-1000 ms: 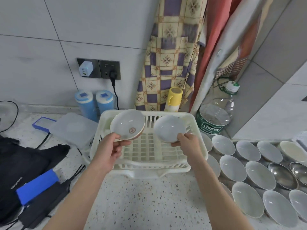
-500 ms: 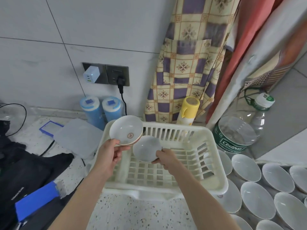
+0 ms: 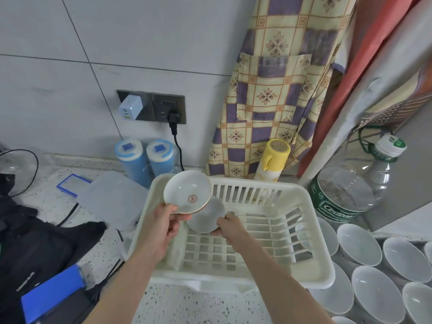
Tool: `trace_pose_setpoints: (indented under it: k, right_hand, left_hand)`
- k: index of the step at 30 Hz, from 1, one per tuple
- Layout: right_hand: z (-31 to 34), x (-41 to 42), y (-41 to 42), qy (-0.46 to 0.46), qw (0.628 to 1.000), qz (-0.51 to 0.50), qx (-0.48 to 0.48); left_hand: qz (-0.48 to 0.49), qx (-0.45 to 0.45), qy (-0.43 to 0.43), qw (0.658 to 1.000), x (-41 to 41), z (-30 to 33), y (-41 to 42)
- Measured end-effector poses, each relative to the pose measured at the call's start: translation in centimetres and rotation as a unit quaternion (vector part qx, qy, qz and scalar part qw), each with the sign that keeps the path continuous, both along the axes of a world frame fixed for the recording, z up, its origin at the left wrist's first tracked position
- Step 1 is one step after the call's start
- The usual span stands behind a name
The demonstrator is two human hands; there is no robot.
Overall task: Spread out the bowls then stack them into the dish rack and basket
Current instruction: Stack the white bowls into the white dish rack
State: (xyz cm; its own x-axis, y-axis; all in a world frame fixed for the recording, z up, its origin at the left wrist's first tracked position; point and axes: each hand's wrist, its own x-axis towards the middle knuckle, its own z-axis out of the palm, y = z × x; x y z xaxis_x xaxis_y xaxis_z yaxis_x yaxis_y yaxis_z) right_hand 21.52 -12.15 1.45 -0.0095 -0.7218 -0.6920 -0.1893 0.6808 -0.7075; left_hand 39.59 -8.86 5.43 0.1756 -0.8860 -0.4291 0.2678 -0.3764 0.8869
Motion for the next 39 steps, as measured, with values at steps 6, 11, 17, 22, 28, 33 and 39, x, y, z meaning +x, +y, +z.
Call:
trace_pose_setpoints:
  k: [6,11,17,22,28,33,39]
  right_hand:
    - [-0.7,0.3,0.3,-0.009,1.0,-0.022,0.006]
    - [-0.1,-0.8,0.9,0.09,0.995,0.009,-0.052]
    - [1.8,-2.3,1.5,0.09,0.976,-0.023,-0.197]
    - [2.0,-1.6,1.0,0.094,0.974,0.019,-0.206]
    - [1.6,-0.9,0.2,0.144,0.968,0.031,-0.202]
    - [1.1,-0.3,-0.2,0.181,0.964,0.051,-0.187]
    - [0.2,-0.1,-0.6,0.23,0.956,0.077,-0.166]
  left_hand:
    - [-0.014,0.008,-0.029,0.999,0.0,0.0,0.2]
    - [-0.048,0.025,-0.105,0.993,-0.1,0.0,0.2]
    - [-0.072,0.022,-0.184,0.98,-1.5,-0.1,0.0]
    - [-0.102,0.03,-0.235,0.966,-2.7,-0.4,-0.6]
    - [-0.153,-0.022,-0.331,0.931,-2.7,-0.7,-0.9]
    - [-0.165,-0.043,-0.42,0.892,-2.2,-0.8,-1.3]
    - [-0.17,-0.038,-0.5,0.848,-2.8,-1.4,-1.3]
